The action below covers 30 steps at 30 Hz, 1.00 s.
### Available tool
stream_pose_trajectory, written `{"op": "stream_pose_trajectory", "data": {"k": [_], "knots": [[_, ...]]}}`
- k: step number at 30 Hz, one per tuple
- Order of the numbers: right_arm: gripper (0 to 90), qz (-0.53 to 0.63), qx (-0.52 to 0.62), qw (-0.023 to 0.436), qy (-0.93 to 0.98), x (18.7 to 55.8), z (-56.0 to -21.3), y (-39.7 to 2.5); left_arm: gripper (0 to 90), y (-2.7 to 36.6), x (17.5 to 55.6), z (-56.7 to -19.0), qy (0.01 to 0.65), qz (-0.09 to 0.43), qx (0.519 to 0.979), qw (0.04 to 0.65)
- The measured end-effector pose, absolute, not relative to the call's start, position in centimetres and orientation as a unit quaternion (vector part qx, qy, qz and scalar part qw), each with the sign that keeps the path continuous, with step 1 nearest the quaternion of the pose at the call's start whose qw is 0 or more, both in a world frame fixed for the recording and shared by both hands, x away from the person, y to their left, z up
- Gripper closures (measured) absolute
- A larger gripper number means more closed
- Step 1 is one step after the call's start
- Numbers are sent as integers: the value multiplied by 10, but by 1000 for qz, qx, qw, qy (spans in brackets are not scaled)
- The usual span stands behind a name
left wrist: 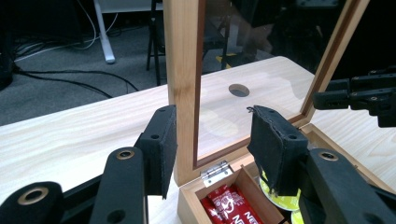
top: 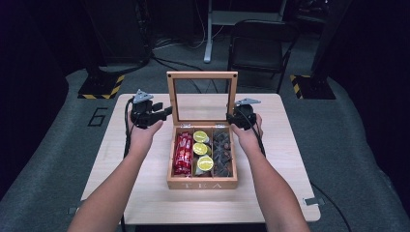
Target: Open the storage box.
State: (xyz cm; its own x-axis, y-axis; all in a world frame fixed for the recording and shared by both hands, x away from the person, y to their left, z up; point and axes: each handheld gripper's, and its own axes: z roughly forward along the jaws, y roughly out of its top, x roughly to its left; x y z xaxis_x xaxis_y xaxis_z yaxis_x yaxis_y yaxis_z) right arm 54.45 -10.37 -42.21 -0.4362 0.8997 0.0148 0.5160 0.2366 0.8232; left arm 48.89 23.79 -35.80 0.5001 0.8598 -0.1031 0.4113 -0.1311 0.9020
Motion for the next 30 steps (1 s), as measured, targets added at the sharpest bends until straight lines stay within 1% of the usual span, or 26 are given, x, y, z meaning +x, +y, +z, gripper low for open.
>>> {"op": "stream_pose_trajectory", "data": {"k": [8, 9, 10, 11, 13, 15, 17, 20, 24, 27, 29, 30], "knots": [[645, 394, 486, 235, 744, 548, -422, -103, 514, 242, 488, -363, 449, 228, 716, 483], [674, 392, 485, 235, 745, 549, -423, -104, 514, 242, 488, -363, 447, 227, 717, 483], [833, 375, 496, 240, 745, 549, -422, -106, 514, 241, 488, -364, 448, 226, 718, 483], [833, 375, 496, 240, 745, 549, -422, -106, 514, 241, 488, -365, 446, 228, 719, 482], [847, 396, 500, 218, 739, 550, -423, -113, 514, 240, 488, -365, 446, 225, 721, 480], [811, 409, 508, 211, 728, 550, -422, -114, 514, 239, 488, -365, 443, 227, 723, 480], [776, 408, 508, 218, 727, 550, -421, -112, 514, 238, 487, -365, 443, 225, 722, 482], [746, 400, 501, 226, 734, 549, -421, -108, 511, 238, 487, -365, 442, 225, 723, 481], [730, 399, 502, 226, 734, 548, -421, -108, 510, 240, 486, -368, 442, 224, 723, 481], [692, 396, 498, 229, 737, 547, -421, -109, 504, 241, 485, -371, 444, 222, 721, 483], [658, 396, 494, 233, 738, 545, -421, -109, 501, 242, 483, -373, 446, 221, 722, 481], [615, 392, 486, 241, 743, 543, -420, -109, 500, 243, 482, -375, 447, 223, 723, 477]]}}
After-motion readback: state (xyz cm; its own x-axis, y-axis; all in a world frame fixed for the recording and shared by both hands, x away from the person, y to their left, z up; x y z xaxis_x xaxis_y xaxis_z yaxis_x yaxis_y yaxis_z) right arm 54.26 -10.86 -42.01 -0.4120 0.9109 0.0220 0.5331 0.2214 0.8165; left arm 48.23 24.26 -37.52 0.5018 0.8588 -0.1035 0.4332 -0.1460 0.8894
